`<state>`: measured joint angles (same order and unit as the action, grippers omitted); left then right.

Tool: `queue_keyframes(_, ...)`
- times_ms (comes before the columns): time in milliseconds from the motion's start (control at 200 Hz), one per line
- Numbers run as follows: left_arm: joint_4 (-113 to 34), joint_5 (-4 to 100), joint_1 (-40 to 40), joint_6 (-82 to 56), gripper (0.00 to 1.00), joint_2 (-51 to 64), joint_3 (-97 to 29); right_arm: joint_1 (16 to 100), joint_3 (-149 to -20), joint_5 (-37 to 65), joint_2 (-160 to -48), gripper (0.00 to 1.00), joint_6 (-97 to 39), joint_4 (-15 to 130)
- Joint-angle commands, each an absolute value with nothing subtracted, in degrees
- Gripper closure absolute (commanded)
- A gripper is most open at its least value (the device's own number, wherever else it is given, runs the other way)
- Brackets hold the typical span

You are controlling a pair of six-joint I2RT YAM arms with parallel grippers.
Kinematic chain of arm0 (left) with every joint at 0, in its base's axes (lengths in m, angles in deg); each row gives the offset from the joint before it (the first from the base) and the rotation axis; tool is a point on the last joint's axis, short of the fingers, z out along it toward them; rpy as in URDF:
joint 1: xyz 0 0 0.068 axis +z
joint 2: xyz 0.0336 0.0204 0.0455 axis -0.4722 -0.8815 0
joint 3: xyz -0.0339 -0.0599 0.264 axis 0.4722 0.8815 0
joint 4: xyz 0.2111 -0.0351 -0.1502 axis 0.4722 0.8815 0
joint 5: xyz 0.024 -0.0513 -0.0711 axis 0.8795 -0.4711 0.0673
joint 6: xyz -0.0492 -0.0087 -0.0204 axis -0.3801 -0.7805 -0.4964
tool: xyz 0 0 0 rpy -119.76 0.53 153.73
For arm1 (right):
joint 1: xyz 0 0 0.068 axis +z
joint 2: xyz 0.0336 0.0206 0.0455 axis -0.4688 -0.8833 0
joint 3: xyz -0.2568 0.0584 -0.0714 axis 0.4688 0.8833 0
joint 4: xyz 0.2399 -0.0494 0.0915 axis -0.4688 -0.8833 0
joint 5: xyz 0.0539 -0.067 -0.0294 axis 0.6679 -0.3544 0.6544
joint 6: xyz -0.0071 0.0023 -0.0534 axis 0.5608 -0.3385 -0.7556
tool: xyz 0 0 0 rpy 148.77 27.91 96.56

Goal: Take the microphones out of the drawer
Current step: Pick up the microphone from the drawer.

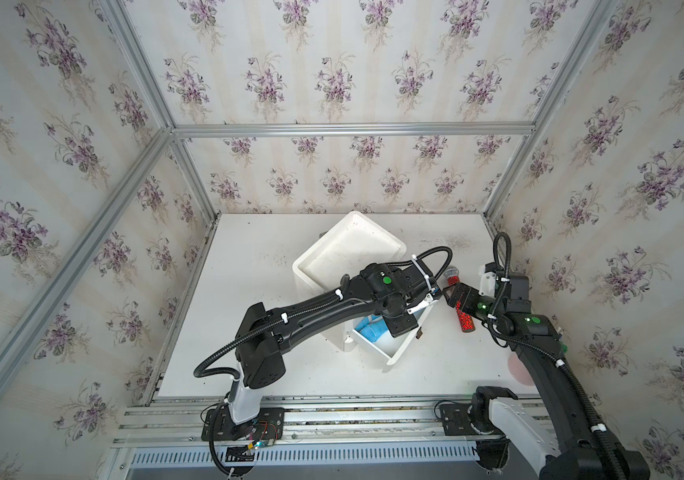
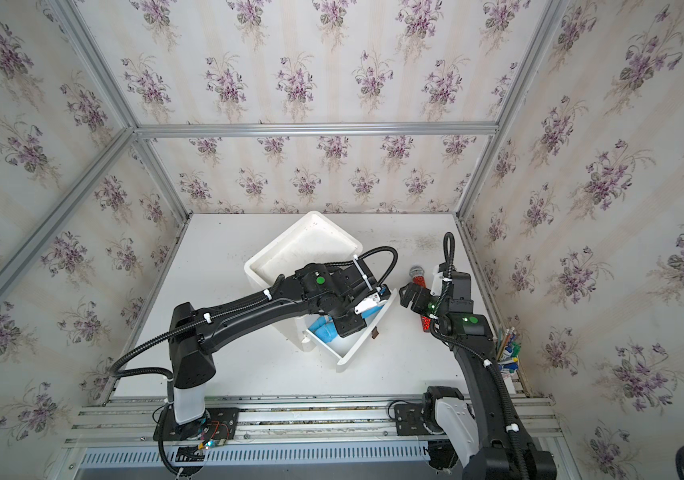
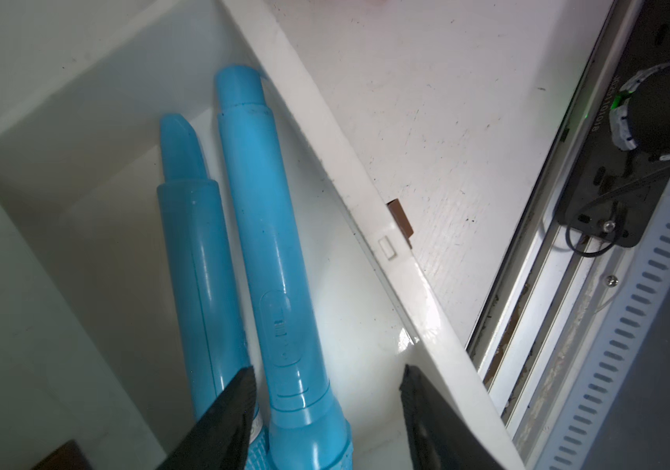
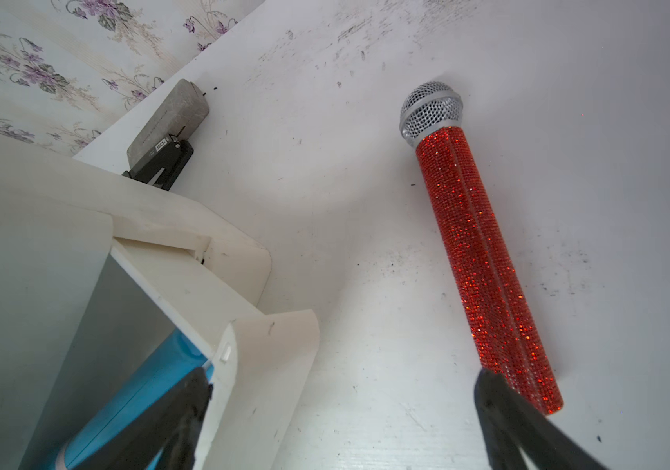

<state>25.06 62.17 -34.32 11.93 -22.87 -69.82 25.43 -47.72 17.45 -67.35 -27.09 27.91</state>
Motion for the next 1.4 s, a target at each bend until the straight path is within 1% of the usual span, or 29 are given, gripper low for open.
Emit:
queue_keyframes(0, 26.0, 64.3, -34.2, 12.8, 0.44, -24.1, -70.3, 25.0, -48.0, 15.0, -67.3, 0.00, -27.2, 27.5)
queue_keyframes(165, 25.9, 64.9, -33.6, 12.3, 0.44, -25.9, -70.3, 24.0, -47.9, 14.9, -67.4, 0.00, -27.4, 27.9)
queue_keyframes(375, 25.6, 62.7, -32.1, 12.4, 0.44, -28.0, -70.4, 23.8, -47.8, 15.0, -68.2, 0.00, -27.8, 28.2)
queue_keyframes(385, 25.6, 62.7, -32.0, 12.4, 0.47, -28.0, -70.4, 23.8, -47.8, 15.0, -68.2, 0.00, -27.8, 28.3)
queue_keyframes(400, 25.6, 62.5, -31.9, 12.4, 0.48, -28.1, -70.4, 23.7, -47.8, 15.0, -68.2, 0.00, -27.8, 28.4)
queue_keyframes(550, 25.6, 61.1, -31.1, 12.8, 0.52, -28.8, -70.2, 23.7, -47.8, 14.9, -68.6, 0.00, -28.0, 28.6)
queue_keyframes(849, 24.8, 60.6, -31.0, 12.2, 0.50, -29.5, -68.1, 23.6, -47.8, 15.0, -68.7, 0.00, -28.1, 28.8)
queue_keyframes(1079, 22.5, 62.2, -31.0, 11.4, 0.50, -29.5, -66.0, 23.6, -47.7, 15.2, -68.6, 0.00, -28.2, 28.9)
queue_keyframes(1114, 22.4, 62.4, -31.0, 11.4, 0.51, -29.5, -65.9, 23.6, -47.7, 15.3, -68.5, 0.00, -28.2, 28.9)
queue_keyframes(1274, 22.1, 62.8, -31.0, 11.3, 0.62, -28.9, -66.0, 23.6, -47.7, 15.3, -68.3, 0.00, -28.2, 28.9)
queue_keyframes(1394, 22.2, 63.1, -31.0, 11.5, 0.67, -28.1, -66.4, 23.6, -47.8, 15.6, -68.5, 0.00, -28.4, 29.1)
